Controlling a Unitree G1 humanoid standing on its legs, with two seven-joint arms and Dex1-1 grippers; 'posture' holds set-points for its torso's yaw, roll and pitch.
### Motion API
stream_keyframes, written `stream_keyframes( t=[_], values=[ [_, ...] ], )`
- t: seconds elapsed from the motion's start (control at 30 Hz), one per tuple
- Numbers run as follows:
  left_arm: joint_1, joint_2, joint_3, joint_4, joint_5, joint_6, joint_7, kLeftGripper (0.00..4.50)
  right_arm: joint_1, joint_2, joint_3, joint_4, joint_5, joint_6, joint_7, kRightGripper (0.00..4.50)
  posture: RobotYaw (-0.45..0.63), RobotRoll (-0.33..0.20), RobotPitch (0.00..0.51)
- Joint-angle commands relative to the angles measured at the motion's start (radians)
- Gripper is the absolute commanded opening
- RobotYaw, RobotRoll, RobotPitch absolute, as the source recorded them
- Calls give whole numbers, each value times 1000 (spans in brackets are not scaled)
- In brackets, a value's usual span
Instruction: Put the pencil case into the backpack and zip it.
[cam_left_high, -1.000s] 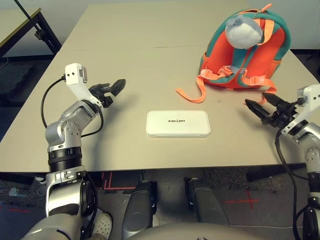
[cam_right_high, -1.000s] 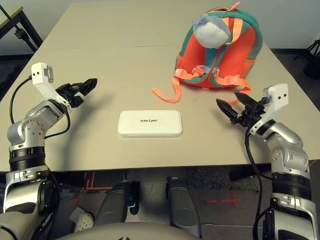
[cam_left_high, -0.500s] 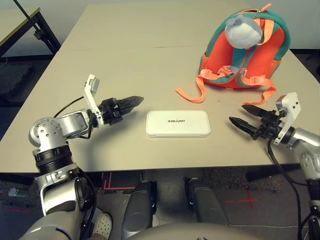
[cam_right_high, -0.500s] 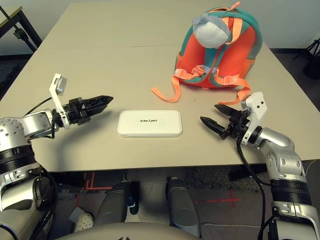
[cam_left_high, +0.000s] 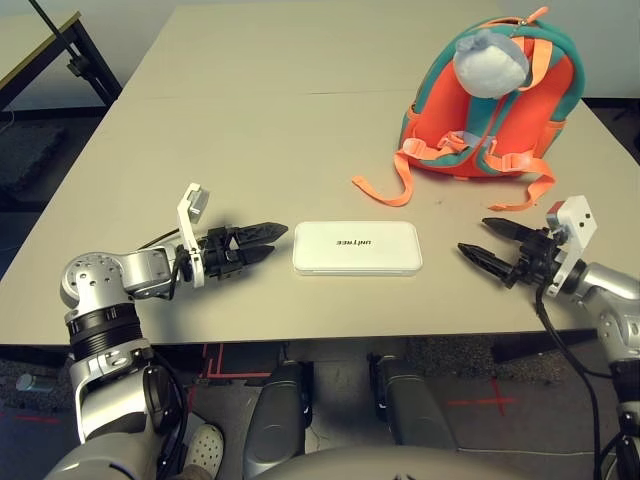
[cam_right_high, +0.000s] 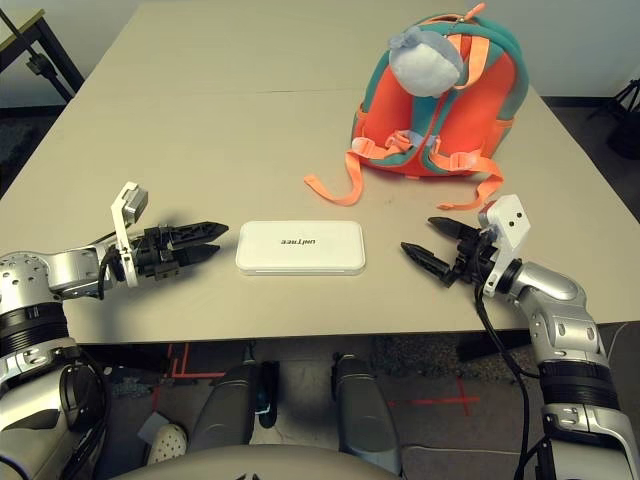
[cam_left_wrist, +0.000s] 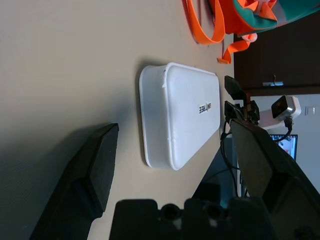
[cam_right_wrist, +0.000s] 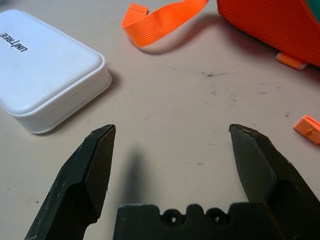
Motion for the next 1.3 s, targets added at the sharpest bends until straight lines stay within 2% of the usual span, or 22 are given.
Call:
stream_keyframes(
  t=[0.03,0.37,0.5,0.6,0.63,0.93,1.3],
  values=[
    [-13,1,-19,30,3,12,-16,4445,13,4,18,5,-10,-9,5,4500,-135,0,159],
    [-37,35,-119,90,23,12,-88,4445,18,11,38,-21,-18,-6,-1,4500,-140,0,161],
    [-58,34,-114,117,65,6,-100,4445,27,5,50,-36,-18,-2,4,4500,-142,0,163],
    [-61,37,-127,122,89,-2,-118,4500,37,1,64,-60,-19,10,13,3905,-143,0,162],
    [-62,36,-128,122,96,-5,-123,4500,42,1,72,-74,-21,15,14,3581,-143,0,162],
    [-66,21,-120,122,146,-28,-144,4500,47,21,131,-151,-42,47,-16,33,-139,0,162],
    [-72,7,-100,123,178,-42,-145,4500,57,52,196,-222,-53,82,-47,33,-137,0,167]
  ],
)
